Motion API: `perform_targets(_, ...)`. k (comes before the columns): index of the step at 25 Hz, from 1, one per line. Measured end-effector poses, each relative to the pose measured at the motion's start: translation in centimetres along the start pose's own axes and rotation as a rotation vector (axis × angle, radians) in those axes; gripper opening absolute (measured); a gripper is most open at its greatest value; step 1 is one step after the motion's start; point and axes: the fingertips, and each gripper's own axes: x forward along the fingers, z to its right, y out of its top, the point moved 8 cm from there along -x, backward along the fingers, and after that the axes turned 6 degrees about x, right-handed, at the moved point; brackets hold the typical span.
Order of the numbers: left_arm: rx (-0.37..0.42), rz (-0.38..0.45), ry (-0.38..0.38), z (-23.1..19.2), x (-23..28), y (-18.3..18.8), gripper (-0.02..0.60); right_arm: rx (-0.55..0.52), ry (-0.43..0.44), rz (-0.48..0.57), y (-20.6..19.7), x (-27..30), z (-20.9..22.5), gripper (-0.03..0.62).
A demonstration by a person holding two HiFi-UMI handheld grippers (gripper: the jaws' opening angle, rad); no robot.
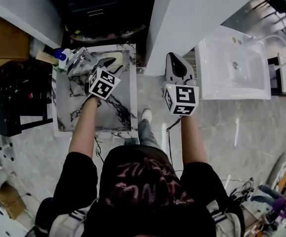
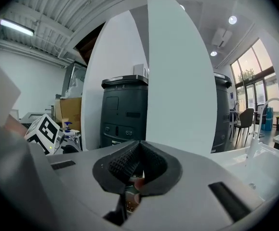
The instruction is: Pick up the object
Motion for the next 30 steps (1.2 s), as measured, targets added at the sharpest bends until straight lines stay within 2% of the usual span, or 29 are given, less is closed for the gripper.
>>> perform_targets(3, 0.006, -0.050, -0.022, -0.1, 2.1, -0.7, 0.164, 0.011, -0.020, -0.018, -0.6, 0.4, 1.4, 0.015)
perform_targets(14, -0.007, -0.138, -0.092, 0.1, 6.5, -2.7, 0.164, 0.028, -0.075, -0.071, -2.7, 1.0, 4.3, 0.015)
perform_targets(17, -0.021, -0.155, -0.101, 0.0, 7.1, -3.0, 0.149, 0.030, -0.084, -0.079, -2.9, 1.2, 4.9, 0.015)
perform_targets(24, -0.028, -0.178, -0.104, 0.1, 7.6, -3.4, 0.067, 0.035, -0.089, -0.086, -3.3, 1.2, 5.3, 0.015)
perform_targets(30, -0.031, -0.176, -0.105, 0.1, 7.5, -3.4, 0.048, 0.034, -0.087, -0.092, -3.4, 1.1, 5.0, 0.015)
